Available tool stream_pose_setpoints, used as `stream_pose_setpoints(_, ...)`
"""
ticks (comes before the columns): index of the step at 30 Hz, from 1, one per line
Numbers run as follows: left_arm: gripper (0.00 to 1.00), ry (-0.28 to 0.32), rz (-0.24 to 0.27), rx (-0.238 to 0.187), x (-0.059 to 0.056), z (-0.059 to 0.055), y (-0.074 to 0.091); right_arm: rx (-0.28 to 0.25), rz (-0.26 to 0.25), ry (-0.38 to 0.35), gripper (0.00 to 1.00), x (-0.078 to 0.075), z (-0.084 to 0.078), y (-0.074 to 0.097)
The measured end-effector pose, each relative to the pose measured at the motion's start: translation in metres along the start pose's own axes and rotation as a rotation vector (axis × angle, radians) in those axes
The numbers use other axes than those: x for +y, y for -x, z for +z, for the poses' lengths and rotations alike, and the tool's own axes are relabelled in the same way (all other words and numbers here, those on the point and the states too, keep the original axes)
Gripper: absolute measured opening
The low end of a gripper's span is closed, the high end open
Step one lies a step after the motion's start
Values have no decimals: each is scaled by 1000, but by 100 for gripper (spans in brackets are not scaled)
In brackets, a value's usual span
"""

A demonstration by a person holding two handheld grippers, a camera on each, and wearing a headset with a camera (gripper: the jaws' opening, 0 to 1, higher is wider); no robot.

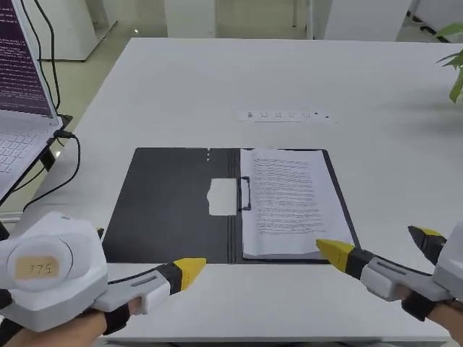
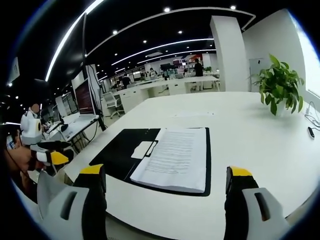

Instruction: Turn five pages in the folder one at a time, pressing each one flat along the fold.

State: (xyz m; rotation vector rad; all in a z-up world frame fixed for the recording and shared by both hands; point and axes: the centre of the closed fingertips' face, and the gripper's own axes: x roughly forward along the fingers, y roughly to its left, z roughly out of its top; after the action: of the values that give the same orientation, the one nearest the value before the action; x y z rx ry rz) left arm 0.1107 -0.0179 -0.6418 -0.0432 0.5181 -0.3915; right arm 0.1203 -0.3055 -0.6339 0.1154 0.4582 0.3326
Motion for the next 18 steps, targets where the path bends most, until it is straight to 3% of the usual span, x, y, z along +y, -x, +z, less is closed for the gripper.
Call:
stream_pose_setpoints(9, 99, -14, -23, 6, -2, -2, 1, -26, -36, -10, 98, 4, -2, 9)
stream_pose_setpoints(13, 99, -10, -37, -5, -3, 2, 4, -25, -37, -8, 98, 7, 0, 11)
stream_pose_setpoints(18, 99, -13, -58, -23, -7, 9, 3, -62, -51, -15, 99, 9, 10, 18)
